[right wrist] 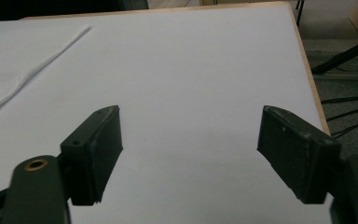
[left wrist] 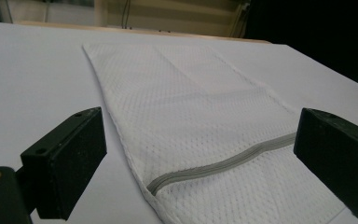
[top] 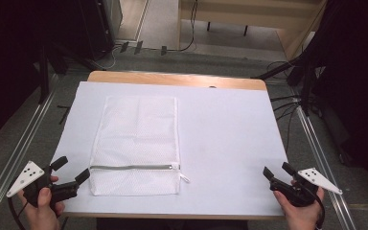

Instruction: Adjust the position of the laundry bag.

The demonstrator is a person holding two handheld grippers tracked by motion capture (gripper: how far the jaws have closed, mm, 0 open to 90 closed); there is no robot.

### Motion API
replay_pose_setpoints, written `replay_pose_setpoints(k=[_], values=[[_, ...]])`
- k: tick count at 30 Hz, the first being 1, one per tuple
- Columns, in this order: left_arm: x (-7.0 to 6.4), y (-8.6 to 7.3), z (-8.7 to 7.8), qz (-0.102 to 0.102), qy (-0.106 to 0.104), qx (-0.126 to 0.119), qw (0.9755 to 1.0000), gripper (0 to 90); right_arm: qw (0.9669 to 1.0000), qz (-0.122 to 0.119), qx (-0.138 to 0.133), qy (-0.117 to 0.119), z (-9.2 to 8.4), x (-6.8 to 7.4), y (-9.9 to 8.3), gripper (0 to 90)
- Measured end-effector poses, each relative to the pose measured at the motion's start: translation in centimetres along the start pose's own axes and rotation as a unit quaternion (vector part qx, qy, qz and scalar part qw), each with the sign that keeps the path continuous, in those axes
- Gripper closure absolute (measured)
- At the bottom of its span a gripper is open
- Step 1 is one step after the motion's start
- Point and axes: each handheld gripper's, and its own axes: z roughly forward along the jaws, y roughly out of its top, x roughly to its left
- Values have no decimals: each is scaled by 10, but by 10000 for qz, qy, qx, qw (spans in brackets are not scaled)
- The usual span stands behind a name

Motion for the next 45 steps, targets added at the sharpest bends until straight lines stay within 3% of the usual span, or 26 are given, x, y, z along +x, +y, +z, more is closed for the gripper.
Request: replay_pose_setpoints(k=[2,4,8,13,14,18,20,22,26,33,34,35,36,37,45], values=[[0,0,1,0,-10,7,10000,24,10000,20,-10,-14,1,2,0,292],[0,-1,2,-34,-13,13,10000,24,9999,-35,-20,157,2,4,0,380],[0,-1,3,-48,-12,54,10000,24,9994,-164,33,311,8,16,1,418],[-2,-1,5,-53,19,89,9999,24,9979,-81,8,640,17,32,8,486],[-2,-1,7,-38,19,128,9999,24,9952,41,38,977,26,40,15,524],[-2,-1,8,-25,31,140,9999,24,9938,-10,253,1082,42,53,22,529],[-1,-2,8,-41,47,144,9999,25,9926,-87,517,1095,60,68,27,534],[-1,-2,7,-47,54,149,9999,25,9916,-92,528,1180,68,76,30,545],[0,-4,7,-67,43,172,9998,25,9889,-205,582,1350,96,107,44,611],[3,-5,7,-54,-12,217,9997,24,9805,-159,1019,1670,142,151,59,655],[3,-6,7,-67,-23,229,9997,24,9805,-159,1019,1670,142,151,59,655],[3,-6,7,-64,-31,243,9997,25,9778,-124,1188,1724,155,163,62,659],[3,-6,7,-64,-31,243,9997,24,9778,-124,1188,1724,155,163,62,659],[3,-6,6,-68,-45,250,9997,25,9772,-126,1300,1673,166,171,63,671],[3,-7,5,-89,-80,240,9996,24,9724,4,1745,1546,200,192,61,668]])
